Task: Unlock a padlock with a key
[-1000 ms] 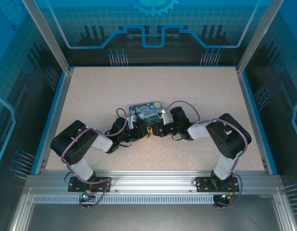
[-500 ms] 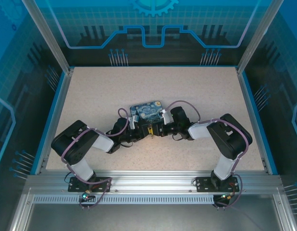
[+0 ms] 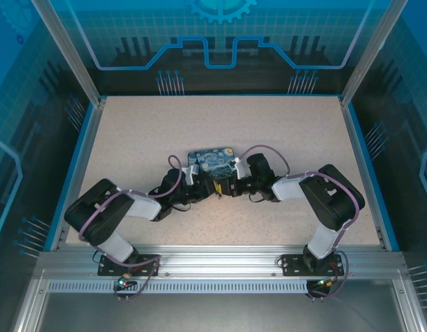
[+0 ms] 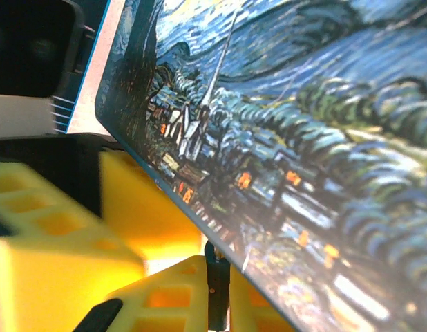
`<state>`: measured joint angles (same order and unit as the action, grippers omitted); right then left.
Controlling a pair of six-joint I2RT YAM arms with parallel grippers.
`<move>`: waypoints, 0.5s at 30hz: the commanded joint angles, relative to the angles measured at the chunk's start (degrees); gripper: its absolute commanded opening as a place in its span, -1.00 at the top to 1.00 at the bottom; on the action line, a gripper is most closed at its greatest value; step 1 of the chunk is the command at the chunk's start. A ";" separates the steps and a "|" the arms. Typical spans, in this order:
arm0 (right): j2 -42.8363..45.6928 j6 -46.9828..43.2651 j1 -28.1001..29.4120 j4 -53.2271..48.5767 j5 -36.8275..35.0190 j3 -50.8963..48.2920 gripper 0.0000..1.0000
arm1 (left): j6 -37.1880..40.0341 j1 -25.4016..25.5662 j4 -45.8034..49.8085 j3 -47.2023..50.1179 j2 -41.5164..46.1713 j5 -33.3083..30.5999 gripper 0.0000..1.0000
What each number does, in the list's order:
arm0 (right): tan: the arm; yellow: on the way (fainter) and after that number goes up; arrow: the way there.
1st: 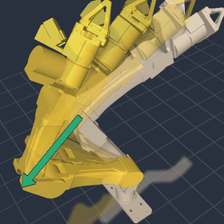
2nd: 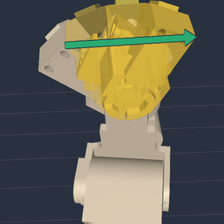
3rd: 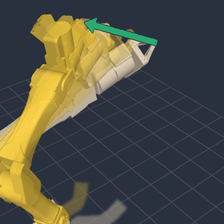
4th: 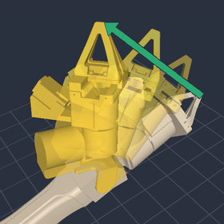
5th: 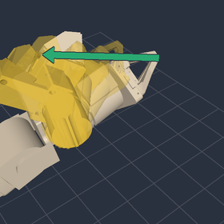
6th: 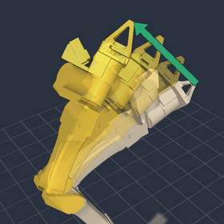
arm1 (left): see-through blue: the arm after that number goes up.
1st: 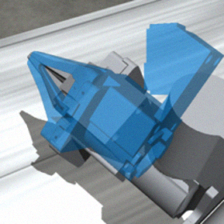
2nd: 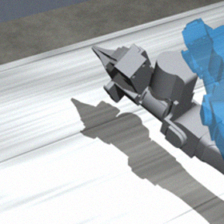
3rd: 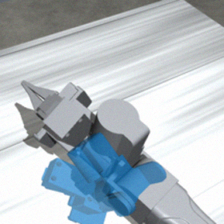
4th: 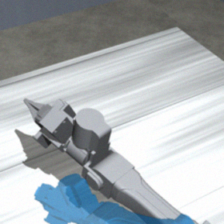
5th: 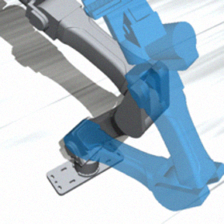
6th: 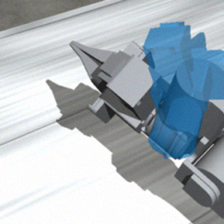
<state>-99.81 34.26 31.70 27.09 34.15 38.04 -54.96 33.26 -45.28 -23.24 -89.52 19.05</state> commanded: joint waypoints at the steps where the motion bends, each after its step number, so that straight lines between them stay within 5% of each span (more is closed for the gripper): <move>1: 0.17 3.55 -0.51 2.83 3.40 -0.95 0.77 | 0.60 0.45 3.24 1.64 5.82 -2.79 0.14; 15: -1.41 9.19 -0.39 5.61 2.97 -1.16 0.77 | -10.79 2.78 8.05 7.69 16.73 -10.55 0.04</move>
<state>-100.49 42.04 31.70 30.26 35.62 37.32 -63.20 35.11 -40.01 -15.94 -75.18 11.51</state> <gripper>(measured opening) 0.118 0.479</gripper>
